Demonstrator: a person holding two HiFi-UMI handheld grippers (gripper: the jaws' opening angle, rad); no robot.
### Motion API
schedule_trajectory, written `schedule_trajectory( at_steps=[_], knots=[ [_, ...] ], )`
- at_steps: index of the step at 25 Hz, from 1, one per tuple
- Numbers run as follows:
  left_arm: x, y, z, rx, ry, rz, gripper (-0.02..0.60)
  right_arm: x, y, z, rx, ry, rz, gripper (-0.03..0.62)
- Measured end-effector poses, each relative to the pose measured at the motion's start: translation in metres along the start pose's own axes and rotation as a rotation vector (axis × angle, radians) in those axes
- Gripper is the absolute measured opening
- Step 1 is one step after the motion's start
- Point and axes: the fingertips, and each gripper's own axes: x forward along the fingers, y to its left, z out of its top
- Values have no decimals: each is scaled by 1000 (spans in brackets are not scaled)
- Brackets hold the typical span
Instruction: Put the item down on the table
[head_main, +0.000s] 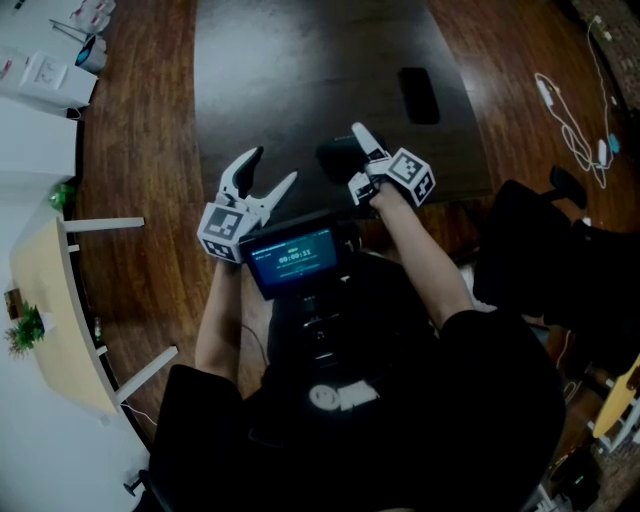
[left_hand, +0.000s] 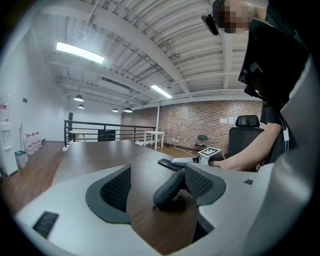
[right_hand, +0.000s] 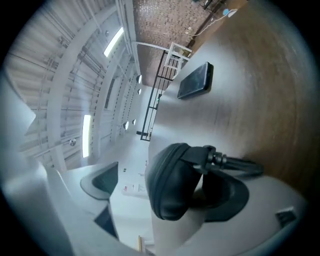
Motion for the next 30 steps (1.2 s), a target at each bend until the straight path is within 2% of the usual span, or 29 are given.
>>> schedule_trajectory(
  at_steps=[4, 7, 9, 13, 17, 19, 21, 23, 25, 28, 29, 30],
  knots=[
    [5, -5, -1, -3, -3, -14, 334, -9, 5, 2, -5, 17, 30, 549],
    [9, -8, -1, -2, -3, -20, 334, -19, 15, 8, 31, 2, 73, 549],
    [13, -9, 0, -2, -3, -23, 334, -24, 17, 15, 32, -10, 84, 520],
    [19, -14, 0, -2, -3, -29, 334, -31, 11, 35, -51, -64, 82, 520],
    [21, -17, 0, -5, -2, -34, 334, -45, 21, 56, -109, -167, 132, 506],
    [23, -19, 1, -6, -3, -33, 334, -56, 29, 72, -94, -247, 185, 460],
    [25, -21, 2, -5, -5, -31, 334, -67, 35, 86, -117, -313, 215, 357],
    [25, -22, 2, -4, -7, -30, 334, -76, 40, 93, -178, -360, 191, 236],
    [25, -23, 2, -4, -10, -29, 334, -81, 50, 95, -241, -388, 188, 146],
    [24, -22, 3, -7, -12, -26, 334, -90, 96, 98, -385, -415, 321, 109],
    [24, -21, 2, -9, -11, -23, 334, -91, 108, 98, -414, -421, 353, 65],
    [24, -20, 2, -12, -11, -21, 334, -91, 114, 98, -421, -426, 364, 47]
  ],
)
